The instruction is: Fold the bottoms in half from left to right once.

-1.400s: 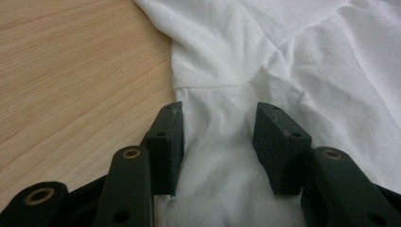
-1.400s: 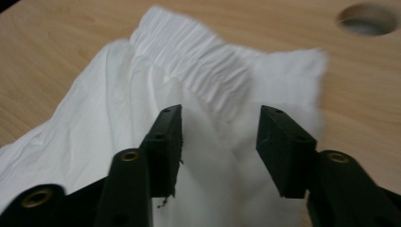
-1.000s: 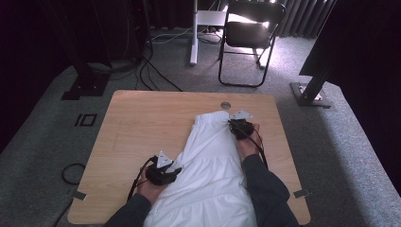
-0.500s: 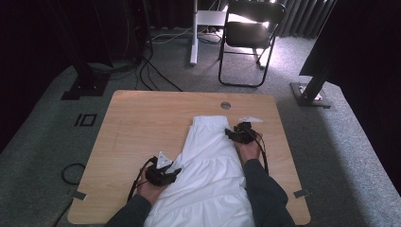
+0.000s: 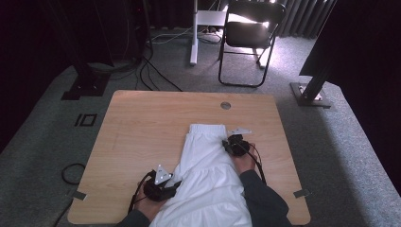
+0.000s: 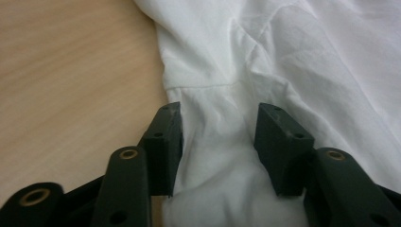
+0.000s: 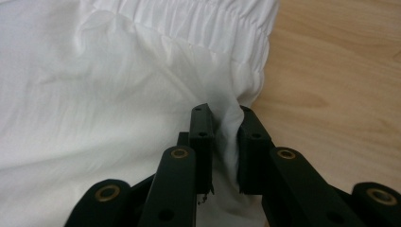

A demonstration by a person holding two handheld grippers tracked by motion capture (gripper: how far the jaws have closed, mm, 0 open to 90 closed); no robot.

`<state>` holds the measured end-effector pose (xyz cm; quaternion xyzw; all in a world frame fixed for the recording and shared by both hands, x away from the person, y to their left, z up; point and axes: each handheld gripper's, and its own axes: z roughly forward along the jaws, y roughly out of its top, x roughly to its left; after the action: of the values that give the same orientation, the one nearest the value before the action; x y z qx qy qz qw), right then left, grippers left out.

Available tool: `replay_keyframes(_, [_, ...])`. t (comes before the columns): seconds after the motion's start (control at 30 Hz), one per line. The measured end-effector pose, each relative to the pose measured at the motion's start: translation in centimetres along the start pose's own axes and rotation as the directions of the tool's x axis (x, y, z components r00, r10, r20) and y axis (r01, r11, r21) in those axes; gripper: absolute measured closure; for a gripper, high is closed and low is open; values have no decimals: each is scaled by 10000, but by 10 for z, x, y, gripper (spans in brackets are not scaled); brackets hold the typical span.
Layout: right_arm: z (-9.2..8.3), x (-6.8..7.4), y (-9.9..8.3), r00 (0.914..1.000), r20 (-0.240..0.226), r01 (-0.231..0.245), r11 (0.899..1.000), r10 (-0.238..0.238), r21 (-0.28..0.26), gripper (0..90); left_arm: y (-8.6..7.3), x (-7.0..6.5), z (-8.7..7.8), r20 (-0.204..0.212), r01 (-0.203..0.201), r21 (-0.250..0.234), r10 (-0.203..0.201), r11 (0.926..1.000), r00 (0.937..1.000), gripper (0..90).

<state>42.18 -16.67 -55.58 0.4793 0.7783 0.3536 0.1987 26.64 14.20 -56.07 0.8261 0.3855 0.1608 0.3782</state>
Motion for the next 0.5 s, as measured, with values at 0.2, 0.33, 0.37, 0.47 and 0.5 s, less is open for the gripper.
replay_keyframes(0.2, [0,-2,-2,9997,-224,-68,9999,65,-135,796,33,27,-9,-338,307,-386,-320,9988,9989,437])
replay_keyframes(0.33, [0,-2,-2,9995,-281,-110,9998,106,-144,807,79,48,3,-502,23,-752,-61,9972,9987,399])
replay_keyframes(0.37, [0,-2,-2,9995,-286,-109,9998,104,-147,807,90,53,10,-384,128,-770,-158,9969,9991,395])
replay_keyframes(0.47, [1,-3,-2,9994,-323,-156,9998,151,-157,810,117,65,48,-84,552,-550,-557,9970,9984,383])
replay_keyframes(0.5, [1,-3,-2,9994,-323,-156,9998,151,-157,810,117,65,48,-84,552,-550,-557,9970,9984,388])
